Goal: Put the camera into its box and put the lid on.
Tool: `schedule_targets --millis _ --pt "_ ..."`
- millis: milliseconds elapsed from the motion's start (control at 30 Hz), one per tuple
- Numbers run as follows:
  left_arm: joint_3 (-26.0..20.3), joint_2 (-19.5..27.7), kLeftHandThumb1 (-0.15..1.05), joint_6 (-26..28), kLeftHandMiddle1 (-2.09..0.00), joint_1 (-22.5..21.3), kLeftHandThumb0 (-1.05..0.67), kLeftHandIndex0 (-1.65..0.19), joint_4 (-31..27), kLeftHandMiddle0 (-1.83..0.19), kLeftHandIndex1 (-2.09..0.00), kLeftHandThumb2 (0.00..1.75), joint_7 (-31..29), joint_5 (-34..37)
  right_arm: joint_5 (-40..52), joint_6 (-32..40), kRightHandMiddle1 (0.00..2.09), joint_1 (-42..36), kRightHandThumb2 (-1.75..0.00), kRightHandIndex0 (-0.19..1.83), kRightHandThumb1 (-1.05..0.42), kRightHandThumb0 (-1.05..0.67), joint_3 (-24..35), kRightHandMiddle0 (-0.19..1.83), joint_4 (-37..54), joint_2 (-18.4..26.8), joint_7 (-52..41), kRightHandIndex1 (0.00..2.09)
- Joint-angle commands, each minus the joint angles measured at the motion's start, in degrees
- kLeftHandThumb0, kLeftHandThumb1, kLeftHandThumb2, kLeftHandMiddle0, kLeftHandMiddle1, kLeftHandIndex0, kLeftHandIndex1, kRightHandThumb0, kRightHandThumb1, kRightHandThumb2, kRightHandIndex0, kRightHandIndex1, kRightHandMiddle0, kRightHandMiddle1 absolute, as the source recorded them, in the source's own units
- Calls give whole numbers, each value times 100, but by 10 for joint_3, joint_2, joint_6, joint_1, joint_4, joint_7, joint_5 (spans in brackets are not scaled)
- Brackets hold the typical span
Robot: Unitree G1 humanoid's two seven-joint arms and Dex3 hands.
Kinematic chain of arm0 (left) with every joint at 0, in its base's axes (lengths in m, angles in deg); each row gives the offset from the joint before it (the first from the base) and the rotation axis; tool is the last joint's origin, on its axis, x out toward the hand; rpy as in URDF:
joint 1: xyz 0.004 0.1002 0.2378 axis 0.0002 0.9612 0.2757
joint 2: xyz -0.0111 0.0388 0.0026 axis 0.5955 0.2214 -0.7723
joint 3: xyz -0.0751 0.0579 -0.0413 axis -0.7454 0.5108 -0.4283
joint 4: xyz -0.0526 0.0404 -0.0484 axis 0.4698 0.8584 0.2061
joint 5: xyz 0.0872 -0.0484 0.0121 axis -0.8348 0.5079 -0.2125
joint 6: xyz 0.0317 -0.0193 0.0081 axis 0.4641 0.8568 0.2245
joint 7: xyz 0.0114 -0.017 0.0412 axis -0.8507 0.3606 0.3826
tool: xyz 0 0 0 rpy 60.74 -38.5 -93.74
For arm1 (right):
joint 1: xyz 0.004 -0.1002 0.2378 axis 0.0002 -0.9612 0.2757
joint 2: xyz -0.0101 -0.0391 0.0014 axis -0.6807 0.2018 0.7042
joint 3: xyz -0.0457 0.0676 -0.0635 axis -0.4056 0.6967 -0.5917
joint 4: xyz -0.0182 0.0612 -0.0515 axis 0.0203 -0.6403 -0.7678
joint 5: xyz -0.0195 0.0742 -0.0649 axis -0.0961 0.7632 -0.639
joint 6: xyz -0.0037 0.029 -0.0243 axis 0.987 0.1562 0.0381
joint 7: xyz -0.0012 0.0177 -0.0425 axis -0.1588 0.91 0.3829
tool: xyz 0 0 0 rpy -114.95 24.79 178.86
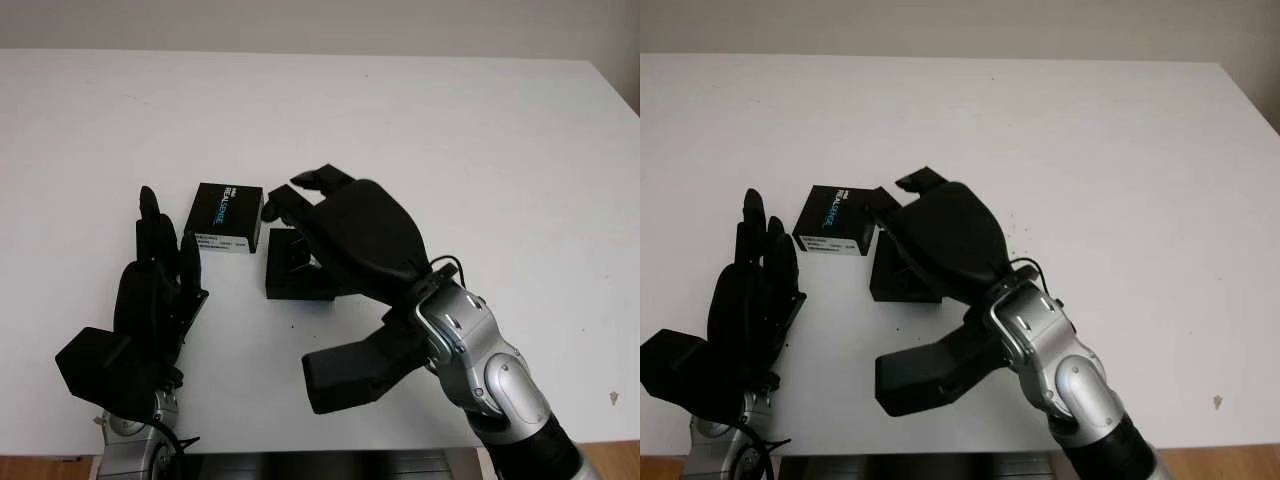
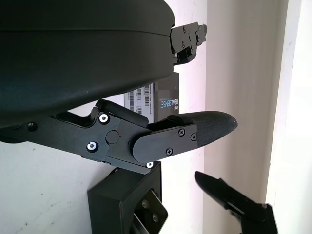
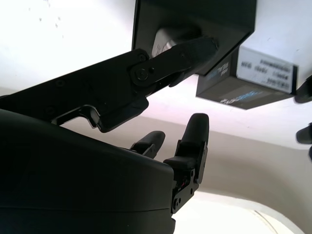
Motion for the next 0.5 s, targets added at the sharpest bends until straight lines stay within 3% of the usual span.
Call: schedule_targets --millis 0,200,467 --pt "3 -1 105 -9 -1 -2 -65 19 2 19 0 62 3 -5 -7 8 96 11 -6 32 -94 -73 1 35 -5 -6 0 48" --pt "4 -5 105 -7 -3 -2 -66 19 2 19 -1 62 10 -9 -28 36 110 30 -5 39 -92 -71 7 46 -17 -14 -6 40" --pt "3 -4 105 -12 -1 -3 -66 19 7 19 0 62 9 -8 -19 48 105 37 -5 42 -90 -71 20 44 2 -7 -64 29"
